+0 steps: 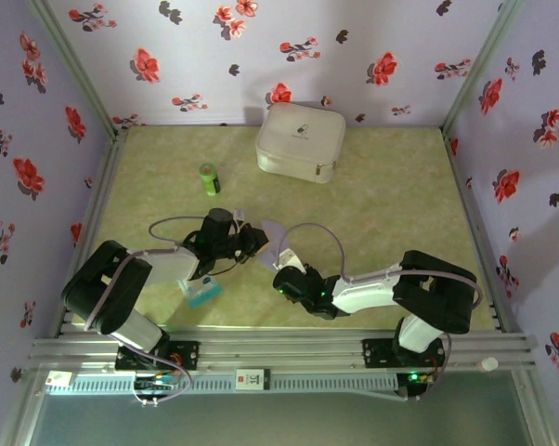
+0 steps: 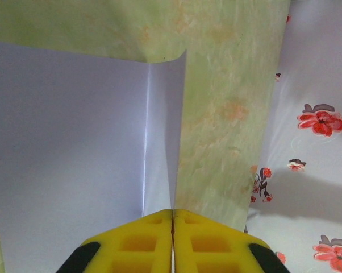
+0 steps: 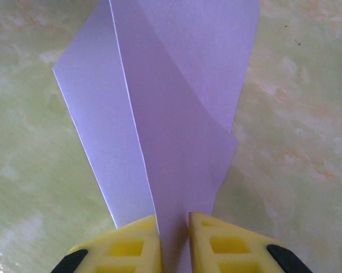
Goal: Fold a paper plane with a square sheet of paper (pick it up from the middle)
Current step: Fourth fold the wing at the center of the table.
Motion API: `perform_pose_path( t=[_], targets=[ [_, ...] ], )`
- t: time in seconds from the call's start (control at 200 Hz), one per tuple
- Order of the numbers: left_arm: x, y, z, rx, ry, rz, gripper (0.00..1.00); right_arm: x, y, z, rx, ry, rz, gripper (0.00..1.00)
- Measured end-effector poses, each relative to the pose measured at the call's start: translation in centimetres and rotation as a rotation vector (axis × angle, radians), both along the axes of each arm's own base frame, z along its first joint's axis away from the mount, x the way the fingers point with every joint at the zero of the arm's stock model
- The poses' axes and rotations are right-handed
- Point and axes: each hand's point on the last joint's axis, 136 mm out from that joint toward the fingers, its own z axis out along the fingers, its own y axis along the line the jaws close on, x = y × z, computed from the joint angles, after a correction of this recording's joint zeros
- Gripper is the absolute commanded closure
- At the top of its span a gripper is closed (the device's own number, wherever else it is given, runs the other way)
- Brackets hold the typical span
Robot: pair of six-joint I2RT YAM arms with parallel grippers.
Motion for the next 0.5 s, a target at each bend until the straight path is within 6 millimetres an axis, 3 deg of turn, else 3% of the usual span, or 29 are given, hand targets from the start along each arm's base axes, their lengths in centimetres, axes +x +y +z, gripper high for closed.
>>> perform_pose_path(
  t=[0.5],
  targets=[
    [0.02,-0.01,0.01,0.000,-0.001,0.000,0.93,0.06,0.16,0.16,0.021,0.002,-0.012,0.79]
  ],
)
